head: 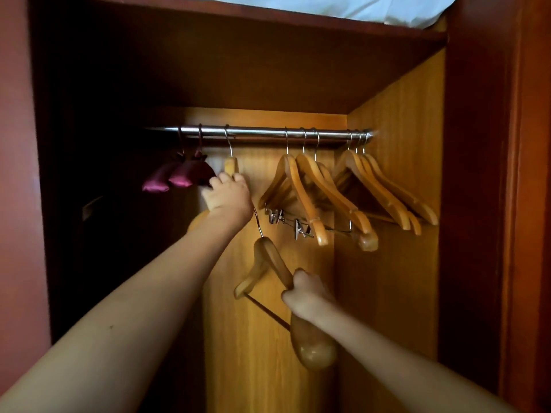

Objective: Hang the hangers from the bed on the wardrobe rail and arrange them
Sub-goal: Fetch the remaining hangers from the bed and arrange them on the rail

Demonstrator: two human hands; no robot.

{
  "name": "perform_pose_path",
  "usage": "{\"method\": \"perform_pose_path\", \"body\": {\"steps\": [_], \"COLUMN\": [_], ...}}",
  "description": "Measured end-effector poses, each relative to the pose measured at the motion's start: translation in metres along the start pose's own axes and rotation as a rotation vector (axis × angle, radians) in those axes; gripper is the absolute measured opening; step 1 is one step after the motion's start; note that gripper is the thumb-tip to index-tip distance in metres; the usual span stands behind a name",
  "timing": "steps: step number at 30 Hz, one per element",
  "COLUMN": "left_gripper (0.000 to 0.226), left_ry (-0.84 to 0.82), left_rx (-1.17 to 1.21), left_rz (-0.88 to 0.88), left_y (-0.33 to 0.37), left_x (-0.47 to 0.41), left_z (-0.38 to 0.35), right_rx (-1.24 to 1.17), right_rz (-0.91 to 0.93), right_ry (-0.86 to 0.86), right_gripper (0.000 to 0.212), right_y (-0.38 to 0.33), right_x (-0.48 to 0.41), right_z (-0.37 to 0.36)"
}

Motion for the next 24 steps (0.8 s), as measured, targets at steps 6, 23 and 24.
{"method": "perform_pose_path", "body": {"steps": [6, 23, 24], "left_gripper": [0.054, 0.026, 0.027], "left_ry": [-0.160, -0.131, -0.125], "left_rx": [0.154, 0.103, 0.109], "left_rz": [0.016, -0.084, -0.087], "left_y": [-0.031, -0.044, -0.044], "left_x": [-0.009, -0.011, -0.011], "left_z": [0.008, 0.007, 0.005], "right_rx": [-0.070, -0.027, -0.031], "right_rz": [0.054, 0.102, 0.102], "right_ry": [0.055, 0.302, 0.312], "right_gripper": [0.012, 0.032, 0.032], "right_y": [-0.040, -0.101, -0.105], "right_x": [-0.005, -0.042, -0.047], "right_z": [0.025, 0.105, 0.107]}}
Point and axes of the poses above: each hand's wrist, its own x-axis away from the middle knuckle, its own z-axis out of the back of the hand, y = z × x, the point moved 3 cm from there along -x, towards the middle knuckle, and after that the axes turned 2 degrees about z, right-handed, at the moved point
